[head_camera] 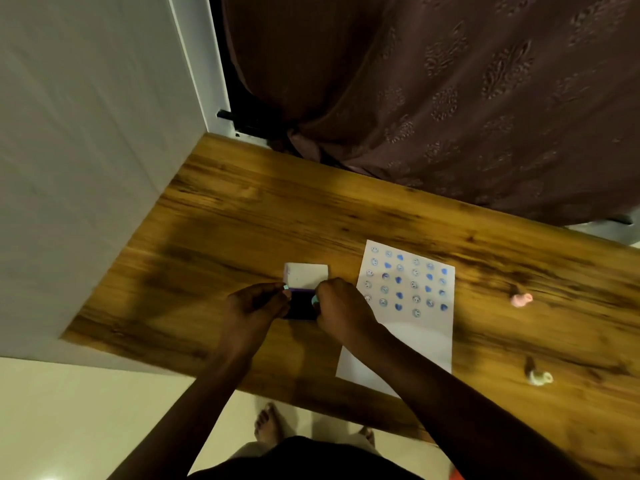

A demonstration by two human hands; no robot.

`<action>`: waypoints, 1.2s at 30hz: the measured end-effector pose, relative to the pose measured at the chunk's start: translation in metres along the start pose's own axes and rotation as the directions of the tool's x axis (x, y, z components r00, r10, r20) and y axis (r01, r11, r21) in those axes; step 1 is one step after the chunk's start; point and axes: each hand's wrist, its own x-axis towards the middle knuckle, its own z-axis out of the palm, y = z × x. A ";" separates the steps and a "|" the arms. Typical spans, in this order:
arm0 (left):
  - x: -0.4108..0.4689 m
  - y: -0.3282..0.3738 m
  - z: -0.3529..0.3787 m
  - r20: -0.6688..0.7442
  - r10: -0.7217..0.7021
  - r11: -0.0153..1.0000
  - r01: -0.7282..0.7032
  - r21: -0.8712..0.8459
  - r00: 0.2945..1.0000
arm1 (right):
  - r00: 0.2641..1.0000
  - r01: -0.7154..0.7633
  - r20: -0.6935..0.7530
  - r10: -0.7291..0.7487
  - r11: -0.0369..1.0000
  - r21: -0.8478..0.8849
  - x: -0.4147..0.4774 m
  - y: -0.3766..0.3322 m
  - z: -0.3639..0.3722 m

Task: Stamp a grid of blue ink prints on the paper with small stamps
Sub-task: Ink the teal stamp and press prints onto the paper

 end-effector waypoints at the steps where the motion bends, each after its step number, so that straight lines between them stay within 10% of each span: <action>1: -0.001 0.002 0.000 0.009 0.013 1.000 -0.013 0.010 1.000 | 1.000 0.003 -0.006 -0.003 1.000 -0.007 0.000 0.000 0.000; 8: -0.006 0.014 0.006 0.014 0.017 1.000 -0.017 -0.005 1.000 | 1.000 -0.010 -0.020 0.012 0.998 0.057 0.006 0.009 -0.003; 15: -0.011 0.016 0.023 0.033 -0.001 1.000 0.001 -0.019 0.999 | 0.992 -0.071 -0.048 0.115 0.840 0.538 0.005 0.035 -0.017; 22: -0.021 0.018 0.071 0.126 -0.005 1.000 0.005 -0.003 0.992 | 0.928 -0.227 0.245 0.280 -0.095 0.969 -0.037 0.078 -0.038; 25: -0.026 0.019 0.101 0.141 -0.007 1.000 0.005 0.017 0.990 | 0.922 -0.160 0.248 0.298 -0.289 0.944 -0.059 0.107 -0.046; 30: -0.029 0.021 0.152 0.197 -0.019 0.998 0.007 0.059 0.980 | 0.873 -0.130 0.166 0.459 -0.109 0.985 -0.087 0.164 -0.056; 36: -0.037 0.013 0.191 0.215 -0.022 0.999 0.015 0.031 0.976 | 0.816 -0.294 -0.114 0.567 0.576 0.763 -0.107 0.218 -0.050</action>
